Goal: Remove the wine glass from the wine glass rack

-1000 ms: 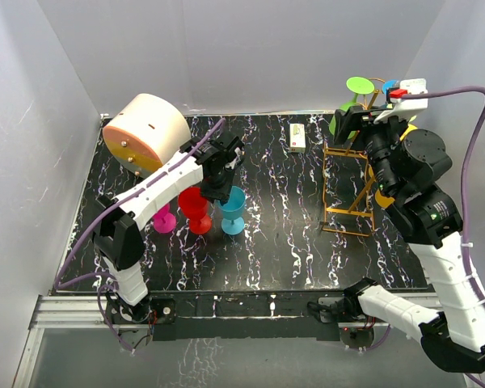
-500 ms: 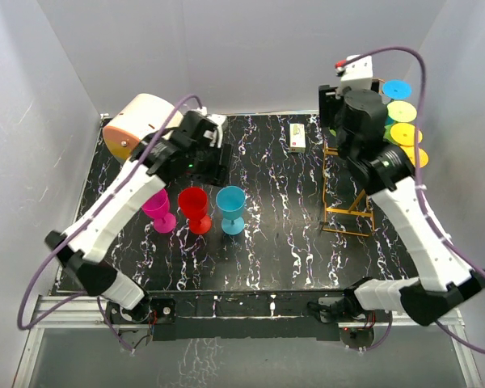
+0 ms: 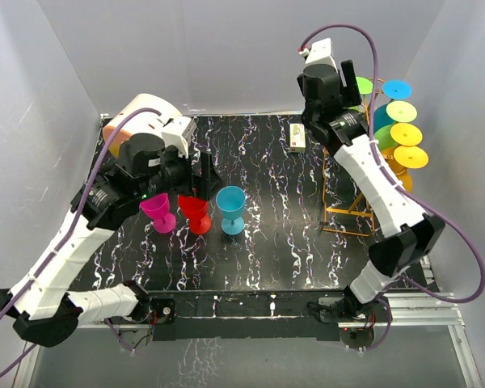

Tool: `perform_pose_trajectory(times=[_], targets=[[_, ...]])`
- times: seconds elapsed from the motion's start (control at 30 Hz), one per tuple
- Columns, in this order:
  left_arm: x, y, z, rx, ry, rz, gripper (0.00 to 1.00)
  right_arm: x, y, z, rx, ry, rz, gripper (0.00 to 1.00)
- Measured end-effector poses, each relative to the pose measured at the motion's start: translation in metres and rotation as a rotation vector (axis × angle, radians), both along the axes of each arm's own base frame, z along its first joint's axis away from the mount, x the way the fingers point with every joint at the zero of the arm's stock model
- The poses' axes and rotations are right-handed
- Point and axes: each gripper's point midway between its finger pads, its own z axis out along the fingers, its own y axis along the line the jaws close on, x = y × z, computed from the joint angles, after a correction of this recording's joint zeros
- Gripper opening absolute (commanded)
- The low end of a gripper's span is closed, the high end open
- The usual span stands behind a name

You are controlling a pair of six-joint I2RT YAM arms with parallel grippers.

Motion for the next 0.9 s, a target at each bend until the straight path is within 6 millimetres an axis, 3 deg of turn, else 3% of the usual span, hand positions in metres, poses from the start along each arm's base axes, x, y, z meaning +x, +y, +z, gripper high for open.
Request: perform_pose_trajectory(times=[0.3, 0.67, 0.9], targets=[[-0.002, 0.001, 0.023, -0.075, -0.129, -0.023, 0.99, 0.031, -0.011, -0.008, -0.083, 0.053, -0.099, 0.69], [0.005, 0.003, 0.003, -0.022, -0.153, -0.023, 0.99, 0.061, -0.027, -0.037, -0.165, 0.142, -0.157, 0.63], [0.009, 0.005, 0.005, -0.007, -0.186, -0.022, 0.99, 0.071, -0.041, -0.044, -0.193, 0.156, -0.194, 0.63]])
